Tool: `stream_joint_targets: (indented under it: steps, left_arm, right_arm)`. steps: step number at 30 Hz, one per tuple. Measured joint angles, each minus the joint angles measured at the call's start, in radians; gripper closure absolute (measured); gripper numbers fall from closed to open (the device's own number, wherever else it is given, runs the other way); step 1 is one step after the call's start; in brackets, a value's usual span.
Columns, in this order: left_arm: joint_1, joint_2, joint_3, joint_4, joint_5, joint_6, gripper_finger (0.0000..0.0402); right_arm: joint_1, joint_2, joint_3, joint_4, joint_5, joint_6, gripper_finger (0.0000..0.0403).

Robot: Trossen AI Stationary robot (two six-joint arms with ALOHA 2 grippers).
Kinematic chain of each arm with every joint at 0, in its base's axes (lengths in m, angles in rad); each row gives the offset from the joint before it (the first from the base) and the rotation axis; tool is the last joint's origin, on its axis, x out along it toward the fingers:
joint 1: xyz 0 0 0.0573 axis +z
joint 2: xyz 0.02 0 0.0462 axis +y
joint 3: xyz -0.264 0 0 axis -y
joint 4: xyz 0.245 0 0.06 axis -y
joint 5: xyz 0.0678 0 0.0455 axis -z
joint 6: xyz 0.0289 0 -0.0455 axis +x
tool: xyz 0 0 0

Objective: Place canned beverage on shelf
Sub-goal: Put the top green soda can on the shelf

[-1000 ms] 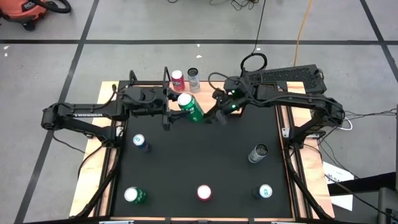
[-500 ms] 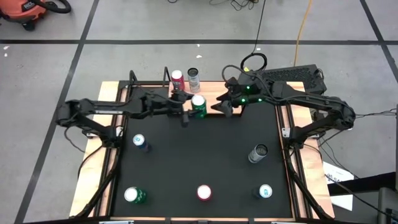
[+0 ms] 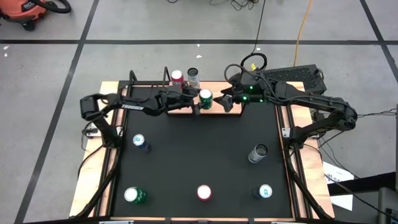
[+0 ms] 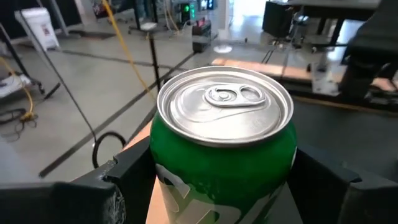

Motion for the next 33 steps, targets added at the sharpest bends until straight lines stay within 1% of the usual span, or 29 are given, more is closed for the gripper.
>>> stream_joint_targets:
  steps: [2,6,9,11,17,21,28,30,31,33]
  left_arm:
    - [0.017,0.023,0.000,0.000,0.015,-0.003,0.0114]
    - [0.042,0.059,0.000,-0.006,0.061,-0.004,0.0114]
    - [0.053,0.076,0.000,-0.001,0.076,-0.005,0.0114]
    - [0.059,0.083,0.000,-0.009,0.074,-0.007,0.0114]
    - [0.071,0.081,0.000,-0.030,0.023,-0.005,0.0108]
    - [0.079,0.080,0.001,-0.052,0.023,-0.007,0.0081]
    - [0.077,0.061,0.001,-0.099,0.023,-0.006,0.0018]
    - [0.073,0.033,0.001,-0.135,0.007,-0.003,0.0007]
    - [0.072,0.012,0.001,-0.181,-0.011,-0.004,0.0005]
    - [0.067,-0.037,0.001,-0.273,-0.059,-0.006,0.0004]
  right_arm:
    - [0.000,0.004,0.000,0.004,0.032,0.005,0.0088]
    - [-0.001,0.031,0.000,0.012,0.034,0.004,0.0088]
    - [0.000,0.064,0.000,0.015,0.031,0.002,0.0088]
    - [0.000,0.093,0.000,0.016,0.031,0.003,0.0088]
    - [-0.001,0.168,0.000,0.019,0.035,0.028,0.0089]
    - [-0.001,0.200,0.000,0.023,0.039,0.029,0.0090]
    - [-0.006,0.208,0.000,0.031,0.094,0.025,0.0091]
    - [-0.008,0.208,0.000,0.031,0.107,0.014,0.0103]
    - [-0.009,0.208,0.000,0.031,0.105,0.003,0.0115]
    - [-0.013,0.208,0.000,0.032,0.091,-0.011,0.0148]
